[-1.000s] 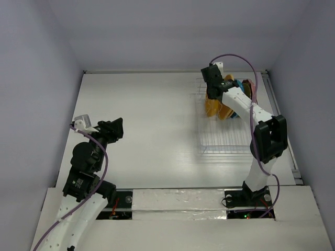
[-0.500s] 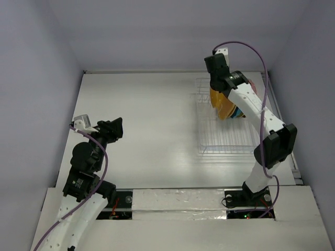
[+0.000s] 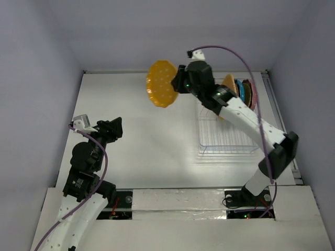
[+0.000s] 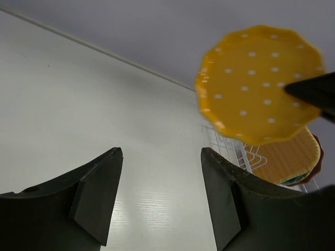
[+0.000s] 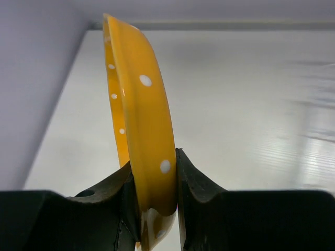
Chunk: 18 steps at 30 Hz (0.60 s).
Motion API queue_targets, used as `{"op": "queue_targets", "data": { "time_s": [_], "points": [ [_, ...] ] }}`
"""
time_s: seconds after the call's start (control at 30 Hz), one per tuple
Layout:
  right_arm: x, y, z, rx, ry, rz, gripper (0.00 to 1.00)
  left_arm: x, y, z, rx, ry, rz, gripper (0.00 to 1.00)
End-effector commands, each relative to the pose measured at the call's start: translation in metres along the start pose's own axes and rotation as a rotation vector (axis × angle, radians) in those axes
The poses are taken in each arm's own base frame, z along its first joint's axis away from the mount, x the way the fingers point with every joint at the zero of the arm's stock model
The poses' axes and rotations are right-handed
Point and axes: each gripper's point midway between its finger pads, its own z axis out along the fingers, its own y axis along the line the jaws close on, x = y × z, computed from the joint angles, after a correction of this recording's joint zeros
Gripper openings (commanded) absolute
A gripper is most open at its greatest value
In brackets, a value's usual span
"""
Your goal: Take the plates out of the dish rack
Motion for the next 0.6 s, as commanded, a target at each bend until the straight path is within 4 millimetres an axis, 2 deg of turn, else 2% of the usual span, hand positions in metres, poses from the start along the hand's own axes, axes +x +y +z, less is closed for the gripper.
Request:
{"op": "queue_targets", "data": {
  "time_s": [0.0, 0.03, 0.07, 0.1, 0.13, 0.23, 0.27, 0.33, 0.37, 0.47, 0.5, 0.57],
  "points": [
    [-0.013, 0.106, 0.024, -0.396, -0.080, 0.264, 0.00, -0.006, -0.002, 0.004, 0.006, -0.030, -0.005, 0.59],
    [0.003, 0.115, 0.043, -0.404, -0.050, 0.285, 0.00, -0.006, -0.001, 0.004, 0.005, -0.029, -0.005, 0.59],
    [0.012, 0.125, 0.051, -0.413, -0.022, 0.328, 0.00, -0.006, -0.001, 0.004, 0.004, -0.027, -0.003, 0.59],
    [0.008, 0.132, 0.059, -0.434, -0.041, 0.356, 0.00, -0.006, -0.001, 0.004, 0.004, -0.027, -0.005, 0.59],
    [0.024, 0.141, 0.078, -0.439, -0.015, 0.368, 0.00, -0.006, -0.001, 0.004, 0.004, -0.027, -0.003, 0.59],
    [0.048, 0.162, 0.100, -0.490, 0.053, 0.419, 0.00, -0.005, -0.001, 0.004, 0.003, -0.026, -0.003, 0.59],
    [0.063, 0.172, 0.116, -0.500, 0.082, 0.440, 0.00, -0.005, -0.001, 0.004, 0.003, -0.026, -0.003, 0.59],
    [0.080, 0.184, 0.128, -0.523, 0.123, 0.459, 0.00, -0.005, -0.001, 0.005, 0.003, -0.026, -0.003, 0.59],
    [0.092, 0.186, 0.142, -0.518, 0.144, 0.491, 0.00, -0.005, -0.001, 0.005, 0.003, -0.025, -0.004, 0.59],
    [0.113, 0.196, 0.154, -0.538, 0.188, 0.555, 0.00, -0.004, -0.001, 0.005, 0.002, -0.023, -0.002, 0.59],
    [0.128, 0.194, 0.164, -0.527, 0.205, 0.571, 0.00, -0.004, -0.001, 0.006, 0.003, -0.025, -0.002, 0.59],
    [0.143, 0.192, 0.172, -0.511, 0.239, 0.607, 0.00, -0.005, -0.001, 0.005, 0.003, -0.026, -0.004, 0.59]
  ]
}}
